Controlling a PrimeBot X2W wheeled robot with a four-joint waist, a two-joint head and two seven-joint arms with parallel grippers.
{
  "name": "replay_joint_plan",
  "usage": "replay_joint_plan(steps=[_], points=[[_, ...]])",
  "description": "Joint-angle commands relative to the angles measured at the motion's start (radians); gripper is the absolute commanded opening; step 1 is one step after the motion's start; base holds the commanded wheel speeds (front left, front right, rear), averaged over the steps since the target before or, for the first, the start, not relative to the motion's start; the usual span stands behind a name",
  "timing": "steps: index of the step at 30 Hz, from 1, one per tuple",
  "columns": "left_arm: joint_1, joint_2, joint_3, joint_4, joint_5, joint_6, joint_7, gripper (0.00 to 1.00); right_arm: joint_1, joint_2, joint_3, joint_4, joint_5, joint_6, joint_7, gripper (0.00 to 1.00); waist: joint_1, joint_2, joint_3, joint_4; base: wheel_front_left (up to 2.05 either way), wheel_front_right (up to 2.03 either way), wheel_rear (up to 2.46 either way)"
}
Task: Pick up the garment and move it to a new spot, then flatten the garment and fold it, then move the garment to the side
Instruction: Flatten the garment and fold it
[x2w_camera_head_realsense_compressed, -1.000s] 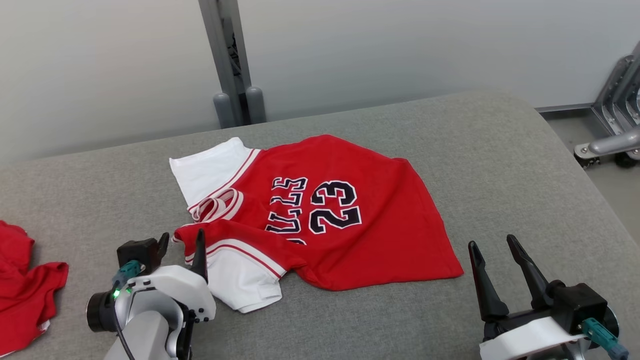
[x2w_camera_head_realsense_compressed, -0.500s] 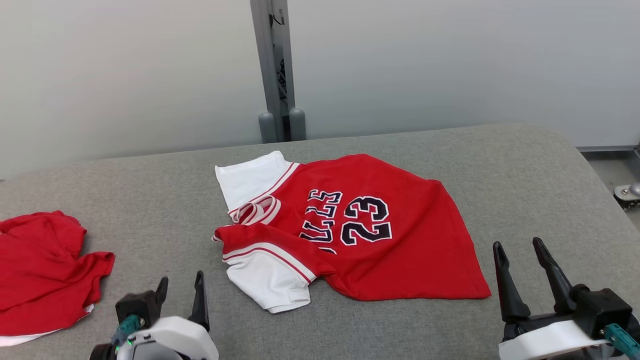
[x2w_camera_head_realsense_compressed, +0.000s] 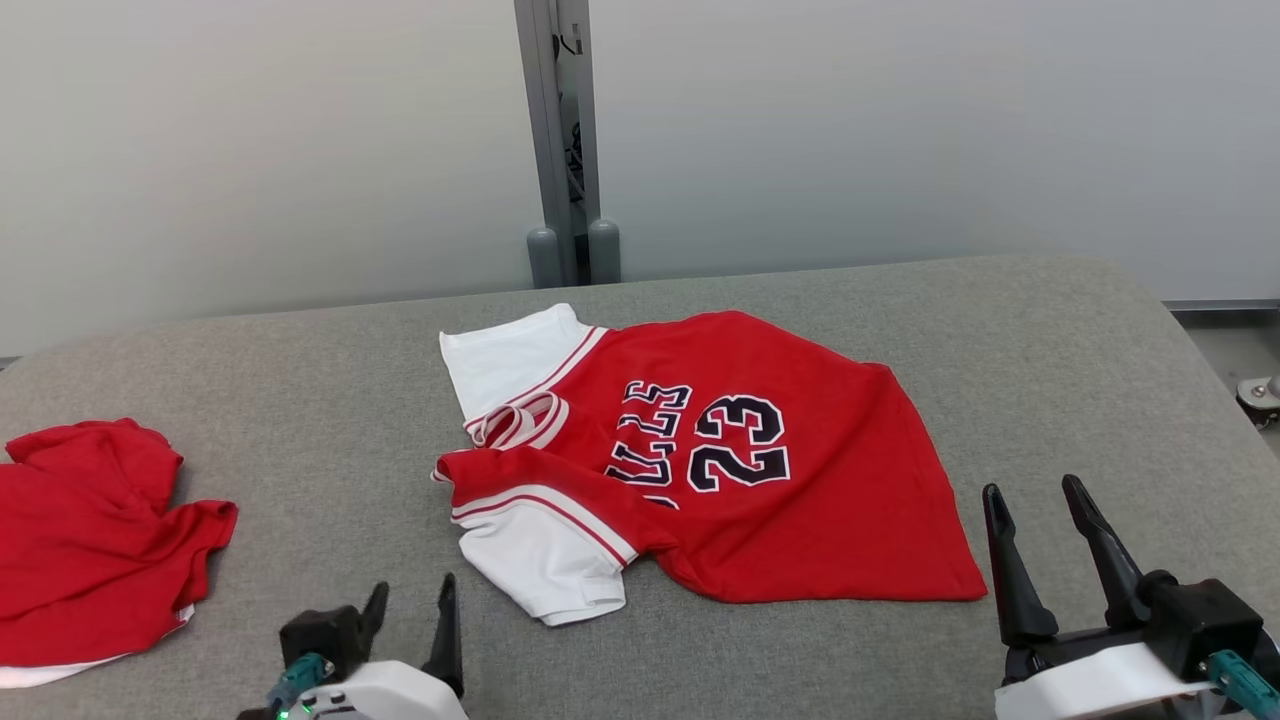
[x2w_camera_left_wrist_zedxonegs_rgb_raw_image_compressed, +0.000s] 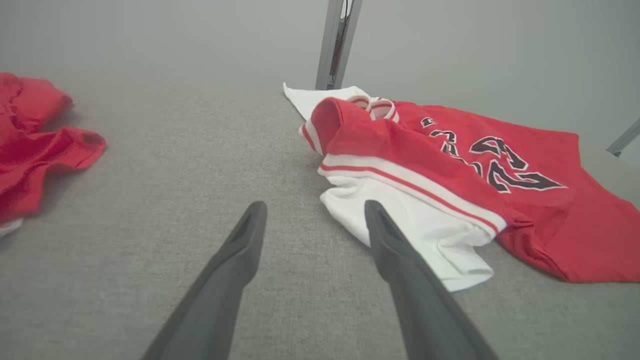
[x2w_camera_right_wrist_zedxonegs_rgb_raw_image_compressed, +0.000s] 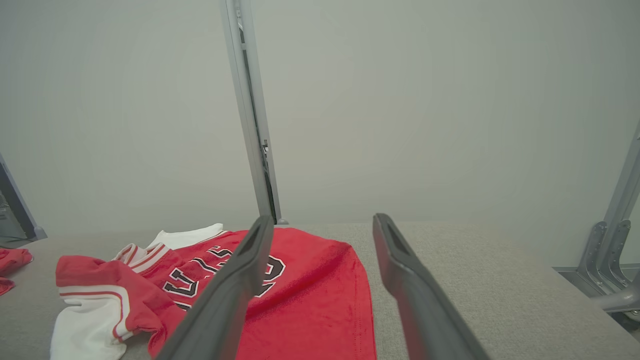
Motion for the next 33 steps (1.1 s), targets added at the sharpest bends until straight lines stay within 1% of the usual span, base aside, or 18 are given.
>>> replay_joint_plan(steps=[1,6,10,15,19,21,22,23,25,28,31,33], points=[[0.003,0.003,-0.020,0.017,-0.017,-0.012,-0.003,1.00,-0.009,-0.006,0.002,0.001,-0.009,0.000,-0.002,1.00,0.0000,0.0000,0.004,-0.004,0.00,0.00,0.00],[-0.061,0.003,-0.130,0.125,-0.092,-0.036,0.010,1.00,-0.013,-0.007,0.018,0.006,-0.012,0.000,-0.002,1.00,0.0000,0.0000,0.021,-0.025,0.00,0.00,0.00],[-0.112,0.003,-0.186,0.188,-0.202,-0.048,0.041,1.00,-0.021,-0.007,0.031,0.011,-0.005,0.000,-0.002,1.00,0.0000,0.0000,0.038,-0.054,0.00,0.00,0.00],[-0.165,0.004,-0.256,0.236,-0.332,-0.023,0.069,1.00,-0.028,-0.007,0.038,0.016,-0.003,0.000,-0.002,1.00,0.0000,0.0000,0.053,-0.083,0.00,0.00,0.00],[-0.193,0.004,-0.304,0.261,-0.426,-0.012,0.070,1.00,-0.033,-0.007,0.038,0.019,-0.007,0.000,-0.002,1.00,0.0000,0.0000,0.059,-0.098,0.00,0.00,0.00],[-0.201,0.003,-0.326,0.275,-0.466,-0.016,0.068,1.00,-0.034,-0.006,0.038,0.020,-0.007,0.000,-0.002,1.00,0.0000,0.0000,0.060,-0.102,0.00,0.00,0.00],[-0.205,0.004,-0.331,0.279,-0.487,-0.018,0.061,0.37,-0.034,-0.007,0.038,0.020,-0.007,0.000,-0.002,1.00,0.0000,0.0000,0.059,-0.104,0.00,0.00,0.00],[-0.211,0.004,-0.338,0.285,-0.500,-0.014,0.052,0.00,-0.033,-0.006,0.038,0.020,-0.007,0.000,-0.002,1.00,0.0000,0.0000,0.059,-0.104,0.00,0.00,0.00],[-0.221,0.004,-0.343,0.298,-0.523,-0.004,0.033,0.00,-0.029,-0.007,0.032,0.020,-0.007,0.000,-0.002,1.00,0.0000,0.0000,0.056,-0.101,0.00,0.00,0.00],[-0.229,0.004,-0.339,0.326,-0.537,0.023,0.010,0.00,-0.019,-0.006,0.025,0.022,-0.006,0.000,-0.002,1.00,0.0000,0.0000,0.046,-0.086,0.00,0.00,0.00],[-0.234,0.004,-0.323,0.347,-0.517,0.040,-0.002,0.00,-0.012,-0.006,0.022,0.024,-0.002,0.000,-0.002,1.00,0.0000,0.0000,0.032,-0.065,0.00,0.00,0.00],[-0.233,0.022,-0.290,0.327,-0.493,0.053,-0.004,0.00,-0.008,-0.007,0.017,0.024,0.001,0.000,-0.002,1.00,0.0000,0.0000,0.022,-0.048,0.00,0.00,0.00]])
